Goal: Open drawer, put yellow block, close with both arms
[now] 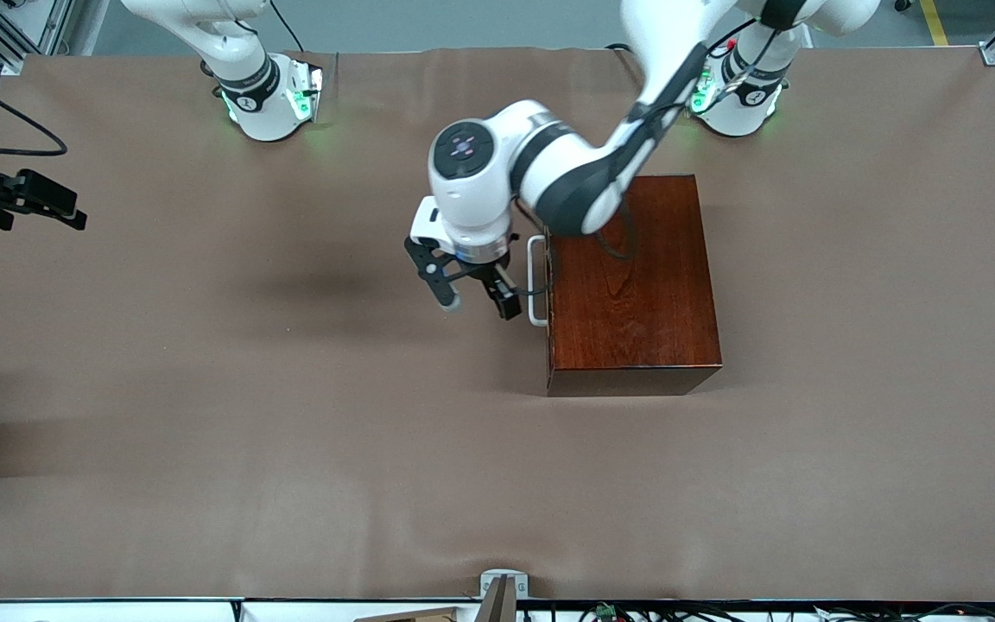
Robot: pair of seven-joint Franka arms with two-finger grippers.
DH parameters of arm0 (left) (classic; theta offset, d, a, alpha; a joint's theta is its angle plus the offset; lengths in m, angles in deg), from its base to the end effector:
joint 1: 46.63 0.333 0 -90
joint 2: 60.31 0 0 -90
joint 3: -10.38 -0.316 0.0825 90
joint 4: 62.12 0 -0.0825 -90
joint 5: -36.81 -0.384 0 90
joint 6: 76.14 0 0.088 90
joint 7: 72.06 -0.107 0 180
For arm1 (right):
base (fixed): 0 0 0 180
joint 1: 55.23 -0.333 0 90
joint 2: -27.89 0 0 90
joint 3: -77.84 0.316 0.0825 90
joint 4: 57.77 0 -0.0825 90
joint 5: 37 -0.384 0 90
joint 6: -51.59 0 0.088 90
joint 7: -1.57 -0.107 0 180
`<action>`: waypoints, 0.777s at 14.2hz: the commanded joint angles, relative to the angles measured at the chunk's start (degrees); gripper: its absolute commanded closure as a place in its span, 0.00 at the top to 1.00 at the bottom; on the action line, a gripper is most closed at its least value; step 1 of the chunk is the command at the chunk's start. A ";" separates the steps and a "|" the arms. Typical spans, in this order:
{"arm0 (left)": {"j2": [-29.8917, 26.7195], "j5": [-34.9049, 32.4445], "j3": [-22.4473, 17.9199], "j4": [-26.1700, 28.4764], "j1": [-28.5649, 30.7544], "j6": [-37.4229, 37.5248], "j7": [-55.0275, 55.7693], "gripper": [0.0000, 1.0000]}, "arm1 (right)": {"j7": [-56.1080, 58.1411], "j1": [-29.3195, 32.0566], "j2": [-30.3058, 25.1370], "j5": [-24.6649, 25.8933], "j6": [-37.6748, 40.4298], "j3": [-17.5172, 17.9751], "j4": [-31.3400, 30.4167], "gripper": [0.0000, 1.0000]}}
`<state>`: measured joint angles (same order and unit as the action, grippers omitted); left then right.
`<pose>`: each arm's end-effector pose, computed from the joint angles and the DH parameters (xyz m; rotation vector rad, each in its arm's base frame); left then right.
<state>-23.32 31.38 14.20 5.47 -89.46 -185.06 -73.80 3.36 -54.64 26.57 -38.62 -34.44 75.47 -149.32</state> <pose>0.5255 -0.5271 0.4197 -2.8384 1.2964 -0.1416 0.5389 -0.0249 0.6187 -3.1072 0.0302 0.1120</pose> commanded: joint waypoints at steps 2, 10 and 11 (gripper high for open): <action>-10.52 3.67 0.04 2.99 9.32 9.93 11.99 1.00 | -1.34 -0.07 -0.44 0.74 0.34 0.00 -0.30 1.00; -22.31 8.14 0.48 3.60 33.04 24.36 13.08 1.00 | -3.89 0.81 -0.44 -0.14 0.34 -0.35 0.32 1.00; -22.49 8.51 0.57 3.52 35.77 26.72 13.25 1.00 | -3.72 0.81 -0.44 -0.05 0.43 -0.27 0.32 1.00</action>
<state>-43.38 37.28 13.94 6.46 -58.93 -160.78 -61.21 0.65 -54.38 26.57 -38.61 -34.46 74.90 -149.23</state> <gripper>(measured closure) 0.000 0.000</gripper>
